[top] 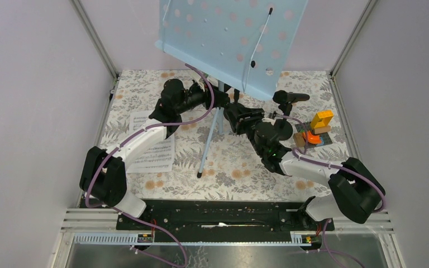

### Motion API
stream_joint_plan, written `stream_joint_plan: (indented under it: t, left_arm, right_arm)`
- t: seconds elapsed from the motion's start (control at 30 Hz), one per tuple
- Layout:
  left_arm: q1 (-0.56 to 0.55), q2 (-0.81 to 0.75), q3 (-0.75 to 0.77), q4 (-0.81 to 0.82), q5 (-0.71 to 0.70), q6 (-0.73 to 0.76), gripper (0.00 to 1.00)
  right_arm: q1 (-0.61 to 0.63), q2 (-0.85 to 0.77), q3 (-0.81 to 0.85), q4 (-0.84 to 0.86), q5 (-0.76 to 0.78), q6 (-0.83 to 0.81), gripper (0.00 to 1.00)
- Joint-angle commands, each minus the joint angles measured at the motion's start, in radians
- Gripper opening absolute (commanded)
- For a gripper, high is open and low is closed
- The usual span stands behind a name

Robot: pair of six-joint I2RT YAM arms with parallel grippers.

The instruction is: Pack up the instrument practice props

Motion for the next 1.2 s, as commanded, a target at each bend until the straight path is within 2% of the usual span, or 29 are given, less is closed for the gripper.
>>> stream_joint_plan:
  t: [0.0,0.23,0.5,0.63,0.7,0.77,0.83,0.97,1.1,1.17]
  left_arm:
    - [0.006,0.015,0.011,-0.056,0.013,-0.081,0.00]
    - [0.006,0.027,0.018,-0.058,0.023,-0.088,0.00]
    - [0.006,0.030,0.020,-0.059,0.025,-0.090,0.00]
    - [0.006,0.027,0.022,-0.061,0.026,-0.088,0.00]
    - [0.006,0.023,0.019,-0.062,0.021,-0.084,0.00]
    - [0.006,0.024,0.019,-0.062,0.019,-0.082,0.00]
    - [0.007,0.028,0.023,-0.061,0.020,-0.086,0.00]
    - [0.007,0.038,0.027,-0.056,0.028,-0.104,0.00]
    - [0.006,0.040,0.024,-0.053,0.028,-0.110,0.00]
    - [0.006,0.039,0.022,-0.051,0.024,-0.110,0.00]
  right_arm:
    - [-0.008,0.020,0.029,0.097,0.015,0.048,0.49]
    - [-0.010,0.081,0.061,0.141,-0.034,0.063,0.37]
    - [-0.015,0.155,0.046,0.262,-0.102,0.058,0.00]
    - [-0.022,0.147,0.028,0.262,-0.096,-0.017,0.00]
    - [-0.022,0.134,0.030,0.259,-0.089,-0.121,0.00]
    - [-0.022,0.123,0.043,0.289,-0.101,-0.322,0.00]
    - [-0.022,0.117,0.068,0.319,-0.158,-0.539,0.00]
    - [-0.021,0.150,0.077,0.447,-0.298,-0.841,0.00]
    - [-0.021,0.204,0.000,0.726,-0.356,-0.967,0.00]
    - [-0.021,0.224,-0.018,0.784,-0.386,-1.012,0.00]
